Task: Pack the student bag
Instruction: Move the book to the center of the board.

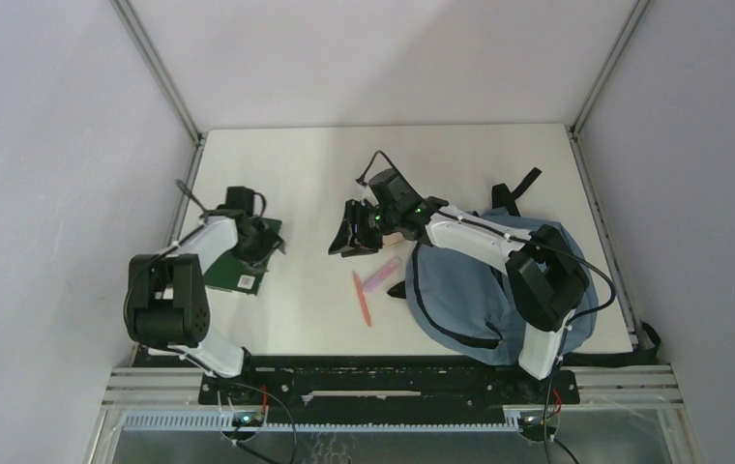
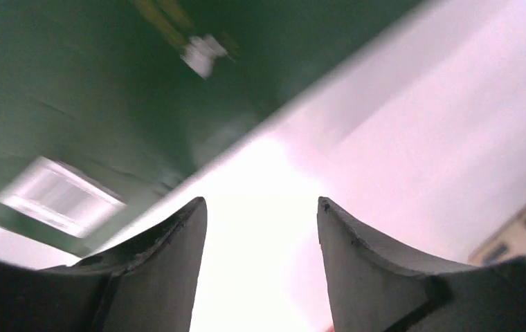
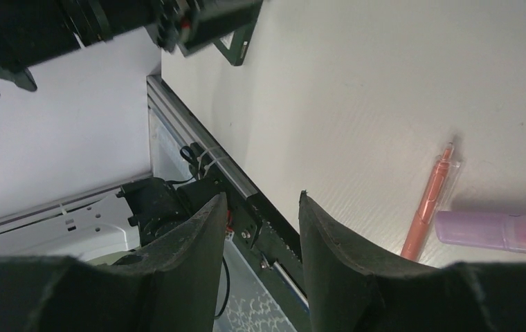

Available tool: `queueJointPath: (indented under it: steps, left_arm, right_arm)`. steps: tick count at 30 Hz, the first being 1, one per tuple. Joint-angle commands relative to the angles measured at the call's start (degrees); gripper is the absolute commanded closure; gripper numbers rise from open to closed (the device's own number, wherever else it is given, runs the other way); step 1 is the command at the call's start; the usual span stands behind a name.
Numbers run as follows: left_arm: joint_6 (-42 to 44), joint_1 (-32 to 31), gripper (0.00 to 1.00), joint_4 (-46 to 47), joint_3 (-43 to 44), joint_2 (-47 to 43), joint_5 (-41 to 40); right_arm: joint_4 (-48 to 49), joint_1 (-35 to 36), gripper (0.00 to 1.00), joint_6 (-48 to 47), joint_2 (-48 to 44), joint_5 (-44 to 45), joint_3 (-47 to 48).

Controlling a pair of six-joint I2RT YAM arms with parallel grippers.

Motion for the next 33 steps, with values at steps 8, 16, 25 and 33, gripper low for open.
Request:
queueJointPath:
  steps: [8, 16, 25, 33]
  left_arm:
    - [10.6, -3.2, 0.27, -16.0, 21.0, -0.5, -8.6]
    - [28.0, 10.5, 0.17, -16.4, 29.5, 9.6, -7.4]
    - [29.4, 15.7, 0.09, -13.0, 31.2, 19.0, 0.4]
    - [31.9, 16.4, 0.09, -13.0, 31.0, 23.4, 8.7]
  right_arm:
    - [1.2, -0.3, 0.48, -1.1, -1.1, 0.7, 0.1]
    - [2.4, 1.0, 0.47, -0.6, 0.0, 0.7, 0.1]
    - [1.7, 2.1, 0.45, -1.3, 0.8, 0.5, 0.2]
    - [3.8, 2.6, 0.43, -0.7, 0.9, -0.5, -1.4]
